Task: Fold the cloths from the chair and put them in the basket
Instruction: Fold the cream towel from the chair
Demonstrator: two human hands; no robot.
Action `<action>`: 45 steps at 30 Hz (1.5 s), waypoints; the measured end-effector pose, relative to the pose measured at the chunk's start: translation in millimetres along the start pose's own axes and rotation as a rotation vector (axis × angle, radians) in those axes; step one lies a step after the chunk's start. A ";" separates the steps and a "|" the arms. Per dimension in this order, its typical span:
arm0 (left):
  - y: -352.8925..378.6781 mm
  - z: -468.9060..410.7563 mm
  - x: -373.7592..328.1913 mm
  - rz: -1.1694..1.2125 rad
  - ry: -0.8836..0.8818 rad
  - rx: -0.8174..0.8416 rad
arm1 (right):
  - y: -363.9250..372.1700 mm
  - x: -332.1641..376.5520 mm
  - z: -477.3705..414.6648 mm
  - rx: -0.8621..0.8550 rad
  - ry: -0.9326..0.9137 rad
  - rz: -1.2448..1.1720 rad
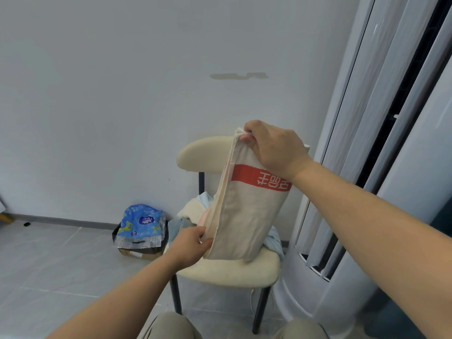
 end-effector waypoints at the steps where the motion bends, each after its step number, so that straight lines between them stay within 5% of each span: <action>1: -1.3 0.4 3.8 0.018 -0.016 0.030 | -0.9 -1.1 0.5 0.013 0.015 0.000; 15: -41.2 15.7 14.7 0.296 -0.084 0.131 | 1.8 -20.9 12.0 0.260 0.287 -0.054; 23: -64.1 10.7 16.3 0.992 -0.182 -0.198 | -5.0 -33.5 20.6 0.281 0.605 -0.120; 27: -67.7 11.4 9.0 1.223 -0.181 -0.142 | -5.3 -37.2 27.0 0.273 0.763 -0.212; 32: -54.5 10.2 7.8 1.210 -0.335 -0.038 | -18.2 -28.0 12.2 0.263 0.699 -0.265; 39: -33.9 10.3 -1.3 1.777 -0.185 -0.049 | -39.2 -0.2 -18.3 0.281 0.463 -0.170; 45: -28.9 15.4 -4.7 1.505 -0.104 0.054 | -41.2 0.5 -17.9 0.269 0.469 -0.139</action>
Point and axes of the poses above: each hand's wrist, its own z-axis away from the middle knuckle, its own y-axis out of the palm, x = y × z, the point moved 1 cm from there along -z, towards the middle knuckle, and after that the axes turned 9 degrees about x, right-handed, at the moved point
